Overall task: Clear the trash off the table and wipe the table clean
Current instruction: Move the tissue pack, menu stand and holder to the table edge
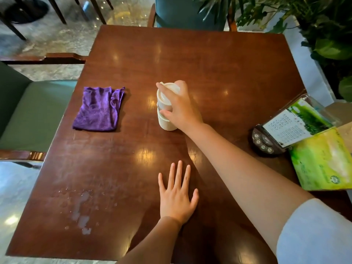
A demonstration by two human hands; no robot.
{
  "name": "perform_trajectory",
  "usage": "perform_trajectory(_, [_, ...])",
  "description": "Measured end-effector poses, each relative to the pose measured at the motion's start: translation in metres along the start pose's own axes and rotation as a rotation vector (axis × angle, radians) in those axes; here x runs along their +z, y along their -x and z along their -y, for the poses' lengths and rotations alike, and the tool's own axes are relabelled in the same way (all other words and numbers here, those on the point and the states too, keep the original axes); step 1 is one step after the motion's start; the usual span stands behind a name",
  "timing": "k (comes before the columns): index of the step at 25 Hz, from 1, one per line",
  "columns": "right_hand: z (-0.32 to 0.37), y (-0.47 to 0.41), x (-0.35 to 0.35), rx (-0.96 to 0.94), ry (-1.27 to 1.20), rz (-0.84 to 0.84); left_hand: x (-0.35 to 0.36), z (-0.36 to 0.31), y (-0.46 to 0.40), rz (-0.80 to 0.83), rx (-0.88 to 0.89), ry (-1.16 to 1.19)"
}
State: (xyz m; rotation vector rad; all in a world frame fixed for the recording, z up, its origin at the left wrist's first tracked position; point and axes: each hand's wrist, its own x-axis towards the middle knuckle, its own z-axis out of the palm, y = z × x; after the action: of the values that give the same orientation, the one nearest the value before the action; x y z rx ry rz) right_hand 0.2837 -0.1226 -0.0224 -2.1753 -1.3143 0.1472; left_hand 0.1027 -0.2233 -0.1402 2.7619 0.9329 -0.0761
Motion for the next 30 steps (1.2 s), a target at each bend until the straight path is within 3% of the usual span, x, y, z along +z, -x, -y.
perform_trajectory(11, [-0.028,0.128,-0.074,0.208,-0.038,-0.341,0.006,0.001,-0.001,0.032,-0.016,-0.009])
perform_trajectory(16, [-0.057,0.206,-0.123,0.36,0.107,-0.454,0.007,0.001,-0.002,0.034,-0.014,-0.009])
perform_trajectory(23, [-0.108,0.26,-0.155,0.635,0.194,-0.467,0.008,0.001,-0.001,0.022,-0.023,-0.009])
perform_trajectory(30, [-0.133,0.257,-0.149,0.628,0.236,-0.362,0.011,0.003,-0.001,0.006,-0.016,-0.018])
